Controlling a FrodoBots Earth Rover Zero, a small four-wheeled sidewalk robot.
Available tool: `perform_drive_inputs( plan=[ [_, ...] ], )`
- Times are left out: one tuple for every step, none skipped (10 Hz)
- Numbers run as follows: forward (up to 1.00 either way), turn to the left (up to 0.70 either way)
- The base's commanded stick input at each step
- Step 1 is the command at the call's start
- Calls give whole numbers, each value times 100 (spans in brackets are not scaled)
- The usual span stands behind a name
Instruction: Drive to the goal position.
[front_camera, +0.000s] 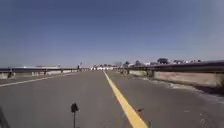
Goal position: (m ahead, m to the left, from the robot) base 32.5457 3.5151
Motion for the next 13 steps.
perform_drive_inputs(
  plan=[
    [100,0],
    [100,-1],
    [100,-5],
    [100,-15],
    [100,-32],
    [100,-12],
    [100,0],
    [100,0],
    [100,0],
    [100,0],
    [100,0],
    [100,-8],
    [100,-30]
  ],
)
